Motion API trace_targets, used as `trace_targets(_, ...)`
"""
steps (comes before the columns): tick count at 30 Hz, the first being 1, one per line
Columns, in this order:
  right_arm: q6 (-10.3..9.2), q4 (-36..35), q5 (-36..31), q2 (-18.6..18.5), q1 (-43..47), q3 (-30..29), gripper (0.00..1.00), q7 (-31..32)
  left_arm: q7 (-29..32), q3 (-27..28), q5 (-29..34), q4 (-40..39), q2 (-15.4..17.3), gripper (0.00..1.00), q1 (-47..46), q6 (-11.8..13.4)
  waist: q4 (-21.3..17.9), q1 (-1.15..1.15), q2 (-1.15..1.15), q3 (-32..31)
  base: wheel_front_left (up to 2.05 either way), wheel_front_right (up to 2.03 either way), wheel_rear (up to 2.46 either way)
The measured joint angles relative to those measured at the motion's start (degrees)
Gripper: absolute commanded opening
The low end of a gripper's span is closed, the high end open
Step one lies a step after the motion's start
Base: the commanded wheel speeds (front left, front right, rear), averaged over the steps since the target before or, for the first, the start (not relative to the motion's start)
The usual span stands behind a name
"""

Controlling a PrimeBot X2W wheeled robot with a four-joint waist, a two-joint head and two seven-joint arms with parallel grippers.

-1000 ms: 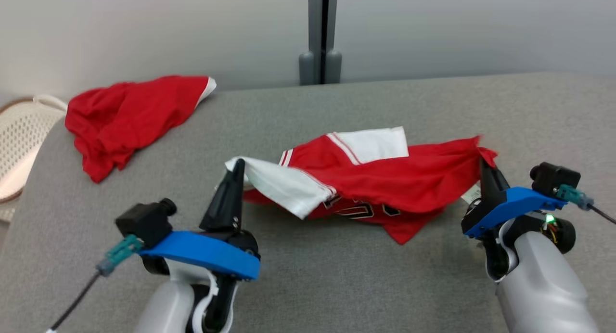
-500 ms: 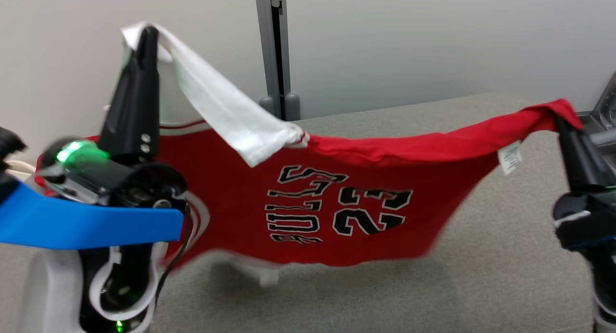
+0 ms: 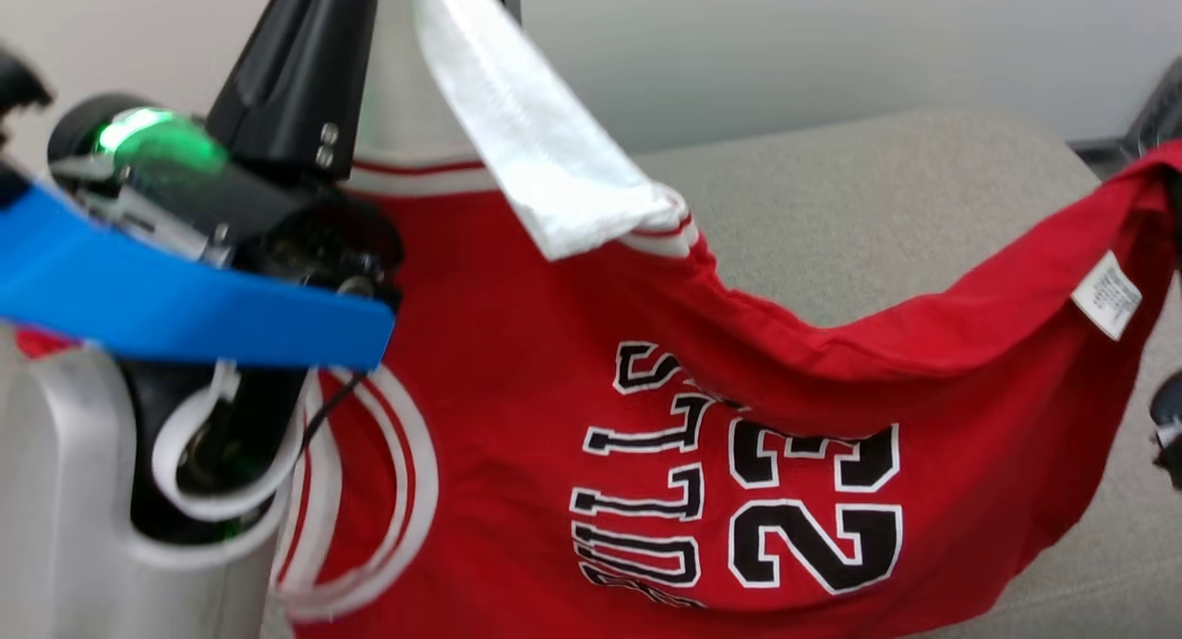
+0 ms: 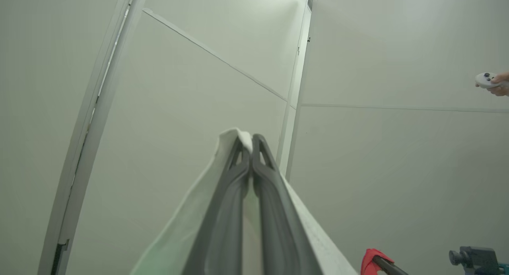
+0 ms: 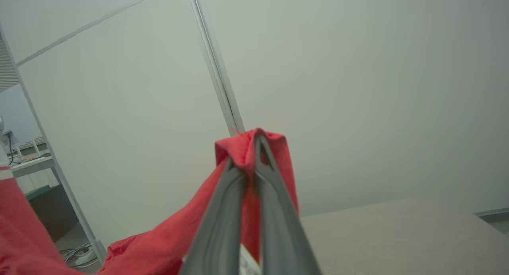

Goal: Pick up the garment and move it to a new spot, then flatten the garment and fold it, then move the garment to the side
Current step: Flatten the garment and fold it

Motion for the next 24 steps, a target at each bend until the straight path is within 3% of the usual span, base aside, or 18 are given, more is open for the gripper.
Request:
trace_targets(5, -0.01, 11.84, -1.12, 0.40, -12.27, 2.13, 0.00, -1.01, 1.14, -0.46, 1.99, 11.01, 0.42, 0.00, -10.43, -1.13, -1.19, 0.02, 0.01, 5.82, 0.00, 0.00, 0.00)
trace_targets(10, -0.01, 29.08, -7.51, 0.42, -34.44, 4.00, 0.00, -5.91, -0.33, 0.35, 7.11, 26.92, 0.93, 0.00, -27.65, -1.29, -2.23, 0.03, 0.02, 12.20, 0.00, 0.00, 0.00)
trace_targets(17, 0.00, 54.11, -17.75, 1.29, -60.90, 1.11, 0.00, -20.71, -13.10, 0.51, 16.60, 48.76, 0.99, 0.00, -49.85, -1.07, -1.94, 0.03, 0.03, 19.22, 0.00, 0.00, 0.00)
trace_targets(24, 0.00, 72.64, -22.57, 1.33, -69.40, -0.67, 0.00, -31.31, -21.68, -2.19, 16.30, 59.89, -4.27, 0.00, -56.08, -5.23, 0.21, 0.01, 0.02, 25.67, 0.00, 0.00, 0.00)
